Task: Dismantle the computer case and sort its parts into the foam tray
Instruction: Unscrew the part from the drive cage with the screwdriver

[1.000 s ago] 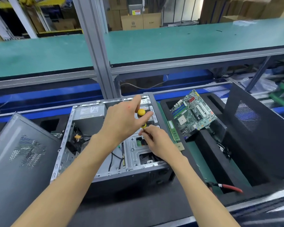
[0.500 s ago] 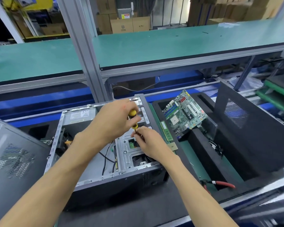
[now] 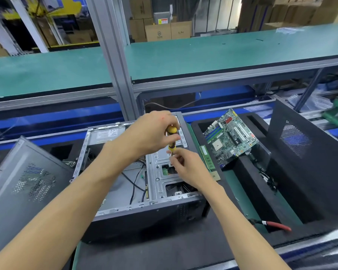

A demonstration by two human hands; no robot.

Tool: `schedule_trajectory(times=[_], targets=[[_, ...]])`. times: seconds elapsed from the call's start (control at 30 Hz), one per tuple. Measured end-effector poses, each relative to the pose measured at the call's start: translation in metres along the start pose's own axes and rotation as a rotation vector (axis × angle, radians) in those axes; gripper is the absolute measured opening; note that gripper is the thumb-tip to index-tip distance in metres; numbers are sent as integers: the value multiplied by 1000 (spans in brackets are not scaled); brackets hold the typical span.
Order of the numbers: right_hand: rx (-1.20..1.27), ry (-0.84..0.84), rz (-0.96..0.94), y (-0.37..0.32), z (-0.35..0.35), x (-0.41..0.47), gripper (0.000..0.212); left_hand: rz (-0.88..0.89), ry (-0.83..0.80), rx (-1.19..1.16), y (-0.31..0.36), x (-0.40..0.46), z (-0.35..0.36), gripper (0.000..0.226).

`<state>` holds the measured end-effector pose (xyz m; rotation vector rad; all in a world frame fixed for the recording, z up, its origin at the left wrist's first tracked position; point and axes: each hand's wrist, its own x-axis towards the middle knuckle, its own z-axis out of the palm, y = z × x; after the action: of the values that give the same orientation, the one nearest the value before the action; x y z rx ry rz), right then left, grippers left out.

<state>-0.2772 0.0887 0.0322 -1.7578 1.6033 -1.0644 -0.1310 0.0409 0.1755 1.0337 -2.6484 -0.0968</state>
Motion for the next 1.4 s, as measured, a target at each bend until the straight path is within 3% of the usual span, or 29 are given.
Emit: schedule_trajectory(times=[0.1,0.17,0.3,0.4,0.53,0.6,0.73,0.83,0.9,0.93,1.03,1.17,1.27,1.3,1.4], targets=[[140,50,12,0,-4,0,6,-118,68,201,2,4,8,43],[184,50,19,0,-5,-1,11,-106,97,181,3,4,12,48],[196,27,15,-2,-6,-1,17,55,9,-42,1,1,9,23],[195,11,2,-3,-6,-2,15,21,11,-26,0,3,9,10],[197,14,-3,-5,-6,-2,9,-168,72,206,3,7,19,50],[218,14,-8,-6,-7,-2,11,-172,82,219,5,3,22,58],[163,18,-38,-10,-9,-3,38,33,-20,38,6,-7,18,32],[103,7,-40,-8,-6,-1,34,31,17,-62,4,-7,15,21],[118,4,-38,-4,-6,0,17,-38,58,-23,5,-3,15,15],[135,3,-28,-2,-6,1,9,-73,85,43,5,-1,17,17],[146,5,-7,0,-5,1,10,-139,147,187,6,-2,23,36],[148,30,-11,-2,-5,0,24,-13,91,-49,2,-13,18,27],[128,17,4,-3,-5,0,12,10,95,-151,0,-17,13,20],[126,18,8,-3,-4,-1,7,-27,119,-117,2,-16,14,16],[133,17,10,-2,-4,-1,11,-177,121,110,4,-13,20,41]])
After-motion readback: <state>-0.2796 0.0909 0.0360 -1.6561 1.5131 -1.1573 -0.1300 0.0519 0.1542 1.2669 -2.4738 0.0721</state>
